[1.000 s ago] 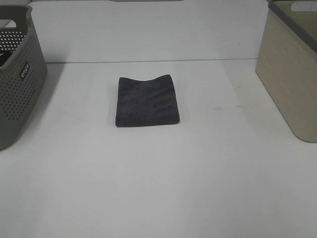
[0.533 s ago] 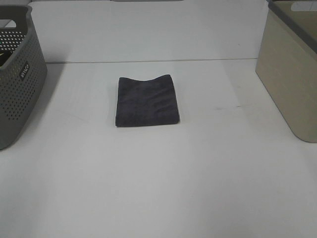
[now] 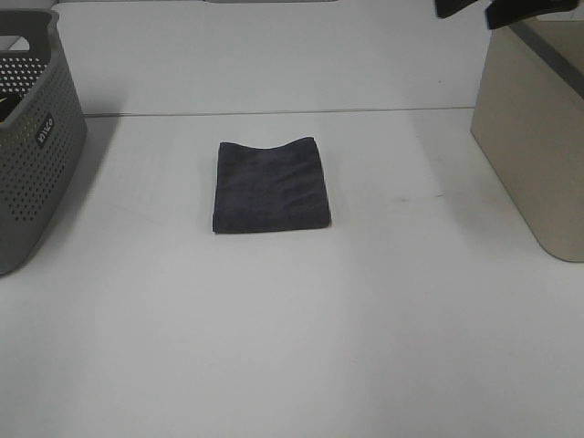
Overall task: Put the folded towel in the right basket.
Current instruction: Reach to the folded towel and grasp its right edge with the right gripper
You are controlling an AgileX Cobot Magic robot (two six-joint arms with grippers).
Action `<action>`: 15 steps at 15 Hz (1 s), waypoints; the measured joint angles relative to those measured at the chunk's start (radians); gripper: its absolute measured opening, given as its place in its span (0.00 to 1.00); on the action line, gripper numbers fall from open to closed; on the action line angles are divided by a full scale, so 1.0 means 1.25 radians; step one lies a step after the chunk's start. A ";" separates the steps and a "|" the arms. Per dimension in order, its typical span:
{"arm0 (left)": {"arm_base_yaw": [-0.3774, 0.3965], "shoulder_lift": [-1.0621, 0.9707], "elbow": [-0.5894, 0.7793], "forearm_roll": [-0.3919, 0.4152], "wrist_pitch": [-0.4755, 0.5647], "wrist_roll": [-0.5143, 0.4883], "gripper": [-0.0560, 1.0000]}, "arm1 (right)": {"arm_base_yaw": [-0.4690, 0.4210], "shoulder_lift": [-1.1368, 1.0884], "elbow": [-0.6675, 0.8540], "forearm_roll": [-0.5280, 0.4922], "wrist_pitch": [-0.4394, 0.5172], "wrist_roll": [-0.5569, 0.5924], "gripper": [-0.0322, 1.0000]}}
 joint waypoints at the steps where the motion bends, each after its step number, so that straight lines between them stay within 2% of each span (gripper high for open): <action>1: 0.000 0.000 0.000 0.000 0.000 0.000 0.99 | 0.032 0.058 -0.039 -0.001 0.015 -0.005 0.69; 4: 0.000 0.000 0.000 0.000 0.000 0.000 0.99 | 0.083 0.225 -0.144 0.002 0.074 0.053 0.69; 7: 0.000 0.000 0.000 0.000 0.000 0.000 0.99 | 0.084 0.383 -0.250 0.028 0.132 0.099 0.69; 12: 0.000 0.000 0.000 0.000 0.000 0.000 0.99 | 0.084 0.599 -0.412 0.076 0.147 0.103 0.69; 15: 0.000 0.000 0.000 0.000 0.000 0.000 0.99 | 0.084 0.682 -0.440 0.112 0.157 0.107 0.69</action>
